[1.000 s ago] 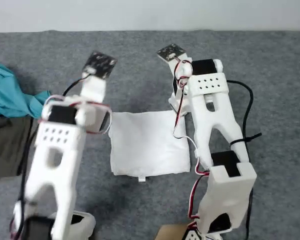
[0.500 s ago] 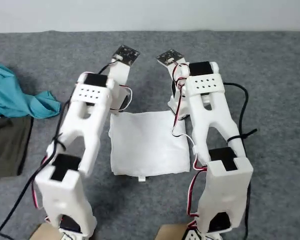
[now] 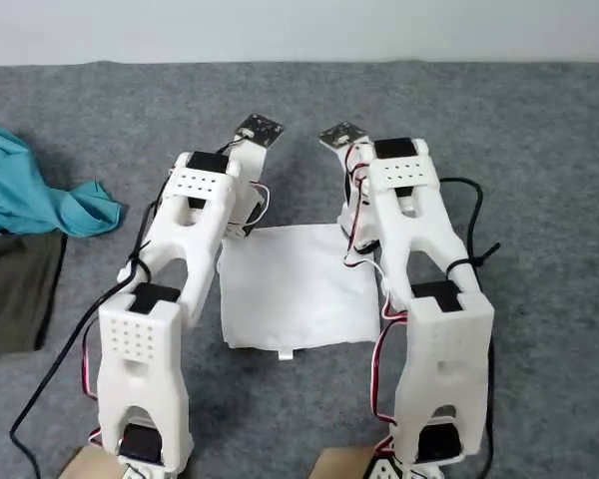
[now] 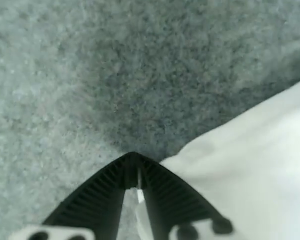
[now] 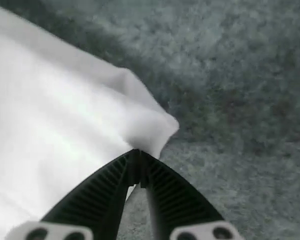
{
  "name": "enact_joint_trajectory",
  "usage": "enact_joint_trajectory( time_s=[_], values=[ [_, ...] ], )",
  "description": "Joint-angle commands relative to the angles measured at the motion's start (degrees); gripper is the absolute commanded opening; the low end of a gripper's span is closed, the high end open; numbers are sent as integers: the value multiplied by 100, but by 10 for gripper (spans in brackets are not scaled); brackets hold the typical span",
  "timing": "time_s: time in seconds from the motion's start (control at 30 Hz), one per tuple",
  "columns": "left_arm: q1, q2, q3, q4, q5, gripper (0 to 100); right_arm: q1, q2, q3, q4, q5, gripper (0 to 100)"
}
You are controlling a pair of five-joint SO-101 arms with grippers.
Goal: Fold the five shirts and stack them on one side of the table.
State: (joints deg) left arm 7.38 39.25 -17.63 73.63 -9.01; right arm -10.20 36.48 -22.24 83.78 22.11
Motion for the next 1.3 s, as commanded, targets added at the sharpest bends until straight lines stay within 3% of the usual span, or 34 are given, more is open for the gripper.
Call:
enact_joint_trajectory(
  time_s=[0.0,0.2,0.63,0.83,1.07,1.27],
  values=[
    [-26,-9,-426,79,-97,4,198,-48,-62,-110,-26,9],
    [-18,-105,-1138,527,-105,4,321,-110,-132,22,-26,9],
    [176,-299,-3415,2716,-132,4,-101,-1024,-1046,1226,-62,9],
    [431,-1002,-2519,2699,-149,4,-75,-1587,-1081,1815,-62,9],
    [1090,-2549,-215,2690,-167,4,541,-1982,-1064,1886,-246,9],
    [1442,-3429,1560,2690,-677,3,1182,-2158,-607,1886,-246,9]
  ],
)
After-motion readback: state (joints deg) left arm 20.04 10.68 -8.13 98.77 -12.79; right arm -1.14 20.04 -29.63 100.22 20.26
